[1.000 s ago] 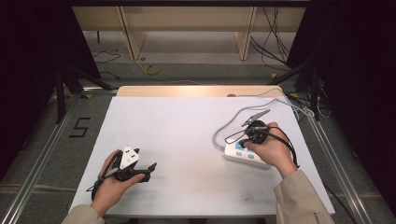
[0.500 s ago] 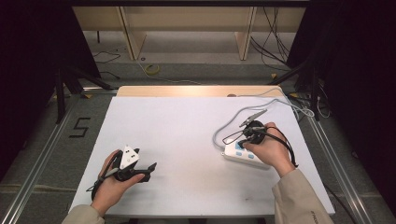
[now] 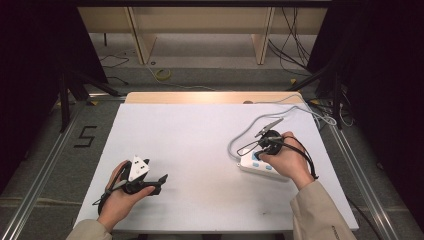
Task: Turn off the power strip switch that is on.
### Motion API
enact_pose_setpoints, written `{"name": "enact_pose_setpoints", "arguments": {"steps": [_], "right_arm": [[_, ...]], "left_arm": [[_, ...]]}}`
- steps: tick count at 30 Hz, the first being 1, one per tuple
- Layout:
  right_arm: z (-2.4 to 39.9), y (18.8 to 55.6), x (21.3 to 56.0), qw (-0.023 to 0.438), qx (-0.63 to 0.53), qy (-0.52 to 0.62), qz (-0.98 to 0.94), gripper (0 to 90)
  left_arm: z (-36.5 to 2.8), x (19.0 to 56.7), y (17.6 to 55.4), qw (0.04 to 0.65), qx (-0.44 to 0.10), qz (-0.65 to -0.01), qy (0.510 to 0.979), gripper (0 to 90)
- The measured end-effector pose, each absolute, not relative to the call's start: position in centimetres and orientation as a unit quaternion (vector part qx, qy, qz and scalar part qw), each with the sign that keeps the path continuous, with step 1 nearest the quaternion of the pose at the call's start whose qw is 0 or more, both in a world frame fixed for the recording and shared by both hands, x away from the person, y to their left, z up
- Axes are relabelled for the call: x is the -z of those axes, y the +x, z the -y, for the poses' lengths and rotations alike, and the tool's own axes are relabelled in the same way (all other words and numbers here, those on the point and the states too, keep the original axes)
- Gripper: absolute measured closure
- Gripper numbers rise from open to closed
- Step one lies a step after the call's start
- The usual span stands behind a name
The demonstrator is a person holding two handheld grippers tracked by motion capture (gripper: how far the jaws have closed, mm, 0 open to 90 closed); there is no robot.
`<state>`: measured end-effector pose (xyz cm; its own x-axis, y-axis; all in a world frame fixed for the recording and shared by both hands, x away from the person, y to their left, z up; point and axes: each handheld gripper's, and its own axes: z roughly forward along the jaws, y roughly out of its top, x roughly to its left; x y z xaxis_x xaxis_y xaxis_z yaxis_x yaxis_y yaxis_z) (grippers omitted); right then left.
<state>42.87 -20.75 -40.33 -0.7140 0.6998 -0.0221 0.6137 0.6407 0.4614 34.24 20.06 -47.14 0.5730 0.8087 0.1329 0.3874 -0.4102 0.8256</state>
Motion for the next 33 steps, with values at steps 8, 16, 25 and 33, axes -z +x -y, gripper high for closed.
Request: {"name": "enact_pose_setpoints", "arguments": {"steps": [8,16,25,33], "right_arm": [[20.5,43.0,40.5,0.099,-0.209,0.367,-0.901,90.0],[20.2,43.1,40.8,0.096,-0.204,0.368,-0.902,90.0],[20.1,43.3,41.3,0.090,-0.196,0.369,-0.904,90.0],[20.1,43.3,41.6,0.087,-0.190,0.372,-0.904,90.0]], "left_arm": [[-20.0,47.1,34.2,0.392,-0.268,-0.376,0.796,18.1],[-20.0,47.2,34.2,0.393,-0.268,-0.377,0.795,18.1],[-20.1,47.2,34.2,0.391,-0.268,-0.376,0.796,18.1],[-20.0,47.2,34.2,0.392,-0.268,-0.376,0.795,18.1]]}}
